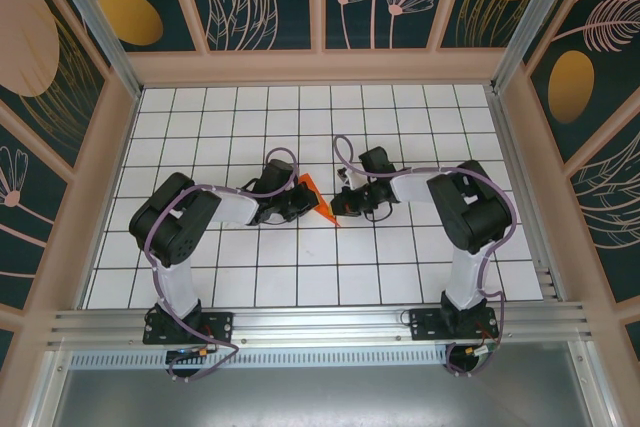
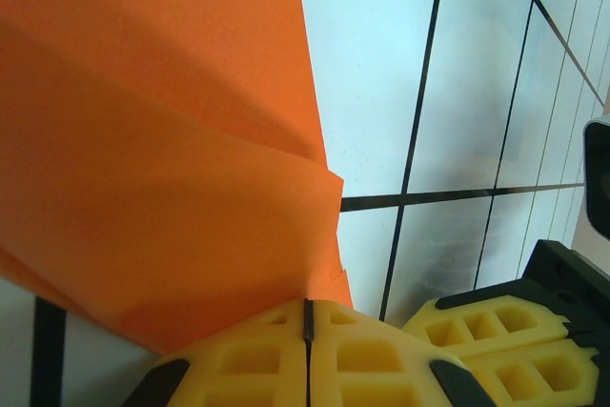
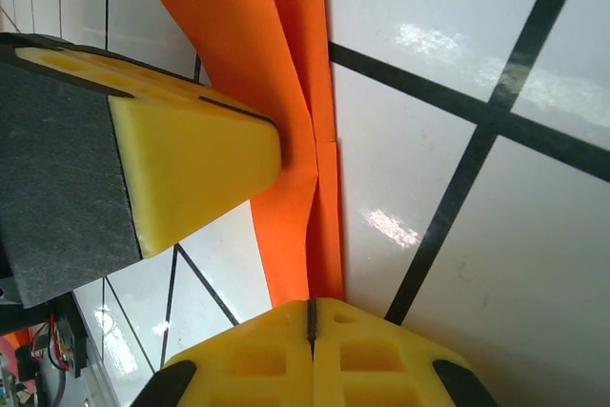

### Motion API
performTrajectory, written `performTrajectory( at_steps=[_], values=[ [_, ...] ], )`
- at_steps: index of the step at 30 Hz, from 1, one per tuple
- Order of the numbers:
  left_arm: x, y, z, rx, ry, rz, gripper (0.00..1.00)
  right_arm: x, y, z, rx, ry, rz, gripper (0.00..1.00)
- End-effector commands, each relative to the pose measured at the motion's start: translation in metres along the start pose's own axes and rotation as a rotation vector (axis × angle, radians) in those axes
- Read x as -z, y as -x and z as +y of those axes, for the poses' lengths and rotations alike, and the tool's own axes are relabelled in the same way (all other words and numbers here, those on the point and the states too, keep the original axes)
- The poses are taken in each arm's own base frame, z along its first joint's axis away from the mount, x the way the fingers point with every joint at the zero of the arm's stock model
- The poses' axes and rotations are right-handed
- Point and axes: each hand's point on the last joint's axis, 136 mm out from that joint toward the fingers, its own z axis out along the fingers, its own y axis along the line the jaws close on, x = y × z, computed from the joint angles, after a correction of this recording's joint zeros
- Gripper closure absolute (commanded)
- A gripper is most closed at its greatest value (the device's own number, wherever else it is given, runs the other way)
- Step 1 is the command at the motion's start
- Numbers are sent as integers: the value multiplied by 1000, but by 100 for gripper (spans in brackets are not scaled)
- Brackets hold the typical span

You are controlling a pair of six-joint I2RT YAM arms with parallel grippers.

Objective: Fold a paper plane with a square sheet of paper (pick it up from the middle)
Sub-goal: Fold the wing for the fifth time at the center of the table.

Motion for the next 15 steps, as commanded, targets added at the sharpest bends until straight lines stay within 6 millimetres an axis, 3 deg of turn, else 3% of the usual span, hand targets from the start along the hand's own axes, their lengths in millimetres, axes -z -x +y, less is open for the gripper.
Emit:
performTrajectory(
  at_steps=[1, 6, 9, 15],
  values=[
    [-8, -4, 54, 44, 187, -12, 91, 17, 7, 10, 38, -36, -52, 92],
    [-8, -3, 53, 45, 189, -11, 91, 24, 10, 24, 102, -86, -78, 91],
    [-9, -4, 54, 48, 191, -8, 91, 8, -3, 30, 127, -88, -21, 92],
    [-8, -4, 53, 55, 193, -7, 91, -12, -21, 22, 123, -110, 57, 95]
  ],
)
